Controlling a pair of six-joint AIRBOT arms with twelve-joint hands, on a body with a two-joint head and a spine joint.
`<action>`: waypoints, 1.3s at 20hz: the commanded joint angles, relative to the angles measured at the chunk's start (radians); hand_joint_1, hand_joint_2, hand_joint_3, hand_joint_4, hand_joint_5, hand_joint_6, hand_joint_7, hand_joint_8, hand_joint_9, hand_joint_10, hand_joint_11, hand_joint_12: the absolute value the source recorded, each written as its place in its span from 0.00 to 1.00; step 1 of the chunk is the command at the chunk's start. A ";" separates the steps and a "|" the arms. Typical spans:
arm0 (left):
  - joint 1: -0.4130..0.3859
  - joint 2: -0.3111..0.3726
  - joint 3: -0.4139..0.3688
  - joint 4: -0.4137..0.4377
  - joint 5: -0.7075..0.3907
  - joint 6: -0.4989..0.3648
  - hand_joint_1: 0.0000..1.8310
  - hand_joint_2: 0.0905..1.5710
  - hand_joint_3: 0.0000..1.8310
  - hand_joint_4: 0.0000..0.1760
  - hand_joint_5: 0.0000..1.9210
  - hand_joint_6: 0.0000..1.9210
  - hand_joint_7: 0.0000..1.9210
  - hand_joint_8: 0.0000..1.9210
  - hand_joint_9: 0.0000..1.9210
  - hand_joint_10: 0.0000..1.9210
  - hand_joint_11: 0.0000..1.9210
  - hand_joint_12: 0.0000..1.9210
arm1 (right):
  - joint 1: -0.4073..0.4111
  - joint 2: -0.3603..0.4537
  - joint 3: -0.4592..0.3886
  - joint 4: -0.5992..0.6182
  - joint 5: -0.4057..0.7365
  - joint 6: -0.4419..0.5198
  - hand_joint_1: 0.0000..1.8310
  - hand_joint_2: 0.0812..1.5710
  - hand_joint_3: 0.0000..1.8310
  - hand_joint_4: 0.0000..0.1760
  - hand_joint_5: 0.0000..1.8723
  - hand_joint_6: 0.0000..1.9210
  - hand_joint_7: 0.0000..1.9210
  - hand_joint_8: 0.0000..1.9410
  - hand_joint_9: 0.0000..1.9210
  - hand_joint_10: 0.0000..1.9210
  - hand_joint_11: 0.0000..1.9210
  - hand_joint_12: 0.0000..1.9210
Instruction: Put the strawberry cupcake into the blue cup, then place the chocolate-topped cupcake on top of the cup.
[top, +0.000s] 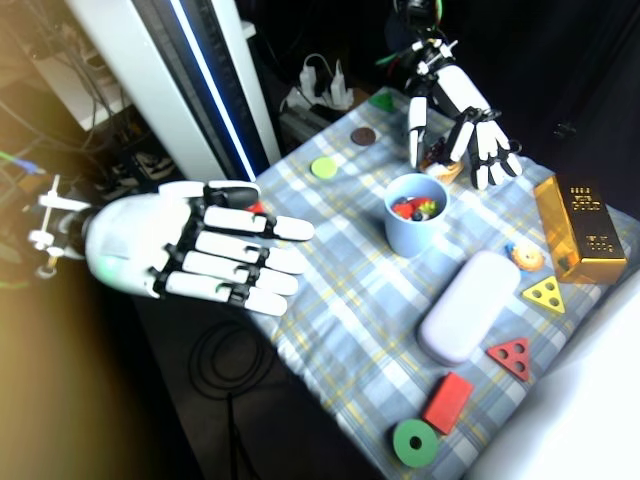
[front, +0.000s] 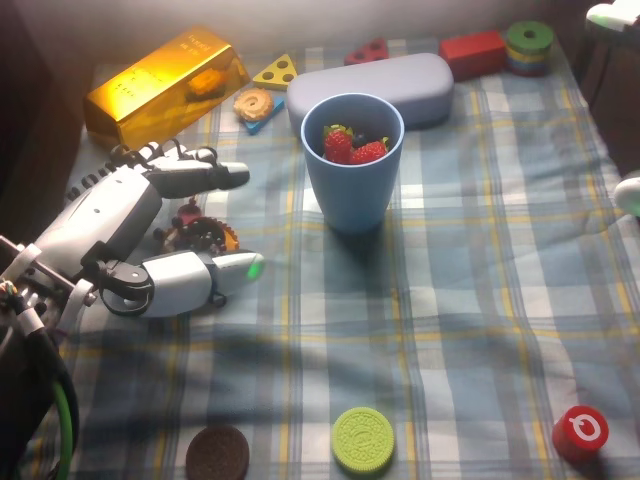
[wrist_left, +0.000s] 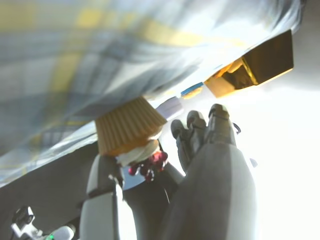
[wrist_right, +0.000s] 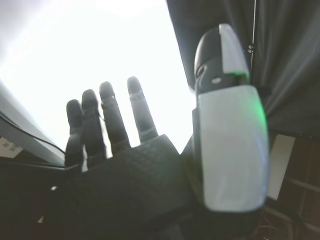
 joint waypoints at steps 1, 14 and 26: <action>-0.010 0.001 0.001 0.037 -0.103 -0.005 0.40 0.54 0.00 0.56 0.24 0.00 0.15 0.00 0.10 0.00 0.00 0.00 | 0.004 -0.002 0.000 0.020 0.124 0.004 0.10 0.64 0.00 0.39 0.06 0.00 0.13 0.00 0.12 0.00 0.00 0.32; 0.017 0.097 -0.087 0.042 -0.126 0.071 0.38 0.48 0.00 1.00 0.10 0.01 0.02 0.00 0.00 0.00 0.00 0.00 | 0.003 -0.008 0.000 0.021 0.117 0.008 0.10 0.64 0.00 0.26 0.06 0.00 0.12 0.00 0.11 0.00 0.00 0.23; 0.066 0.075 -0.058 -0.049 -0.107 0.070 0.35 0.47 0.00 0.87 0.19 0.01 0.03 0.00 0.00 0.00 0.00 0.00 | -0.002 -0.012 0.002 0.020 0.111 0.008 0.10 0.64 0.00 0.31 0.08 0.00 0.13 0.00 0.12 0.00 0.00 0.31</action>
